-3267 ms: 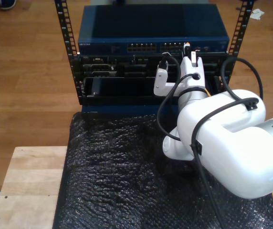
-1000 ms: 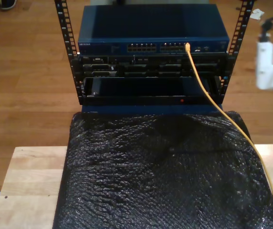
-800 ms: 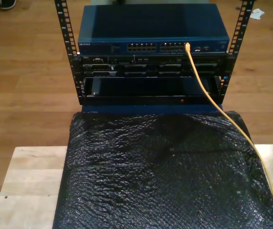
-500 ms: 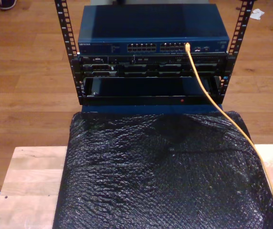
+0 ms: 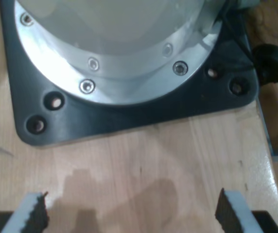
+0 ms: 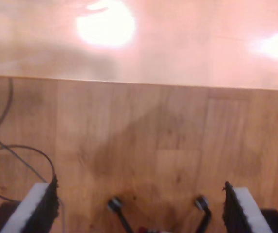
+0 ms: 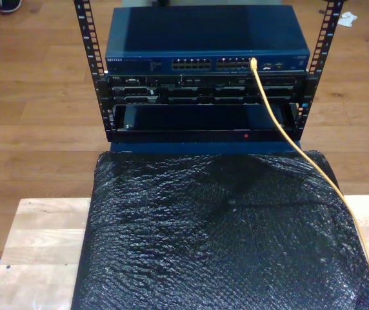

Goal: Grab the cable and plug it in

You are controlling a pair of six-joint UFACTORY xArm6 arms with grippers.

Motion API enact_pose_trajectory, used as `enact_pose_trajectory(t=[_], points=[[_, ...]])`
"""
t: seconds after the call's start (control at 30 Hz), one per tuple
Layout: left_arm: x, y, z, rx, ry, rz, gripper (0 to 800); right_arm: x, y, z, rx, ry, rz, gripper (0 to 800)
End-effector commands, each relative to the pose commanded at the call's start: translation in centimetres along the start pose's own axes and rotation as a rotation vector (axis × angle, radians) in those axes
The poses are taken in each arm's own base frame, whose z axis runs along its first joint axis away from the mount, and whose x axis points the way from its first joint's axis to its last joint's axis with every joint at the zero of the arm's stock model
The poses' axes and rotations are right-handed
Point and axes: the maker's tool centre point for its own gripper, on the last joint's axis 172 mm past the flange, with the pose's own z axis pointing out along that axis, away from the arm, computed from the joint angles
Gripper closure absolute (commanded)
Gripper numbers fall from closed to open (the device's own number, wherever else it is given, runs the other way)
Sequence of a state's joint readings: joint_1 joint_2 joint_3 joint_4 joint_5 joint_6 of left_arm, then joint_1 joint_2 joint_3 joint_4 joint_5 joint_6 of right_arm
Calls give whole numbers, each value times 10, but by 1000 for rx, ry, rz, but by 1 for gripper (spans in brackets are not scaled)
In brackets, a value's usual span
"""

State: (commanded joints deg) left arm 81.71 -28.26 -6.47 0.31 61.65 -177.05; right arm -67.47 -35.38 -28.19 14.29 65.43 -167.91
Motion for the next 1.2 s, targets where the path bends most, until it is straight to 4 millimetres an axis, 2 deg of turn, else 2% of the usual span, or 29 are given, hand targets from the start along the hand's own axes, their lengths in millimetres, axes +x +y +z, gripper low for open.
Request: enact_pose_trajectory(t=[0.07,0.33,0.47,0.67,0.8,1.2], points=[[0,0,0,1,-2,-1,0,-1,-19,0,44,-1,2,2],[0,0,0,0,-2,0,0,16,-69,17,188,28,-28,2],[0,0,0,0,-2,0,0,39,-102,39,225,68,-6,2],[0,0,0,0,-2,0,0,68,-133,67,220,137,1,2],[0,0,0,0,-2,0,0,77,-142,80,212,158,-2,2],[0,0,0,0,-2,0,0,89,-149,105,218,191,-11,1]])
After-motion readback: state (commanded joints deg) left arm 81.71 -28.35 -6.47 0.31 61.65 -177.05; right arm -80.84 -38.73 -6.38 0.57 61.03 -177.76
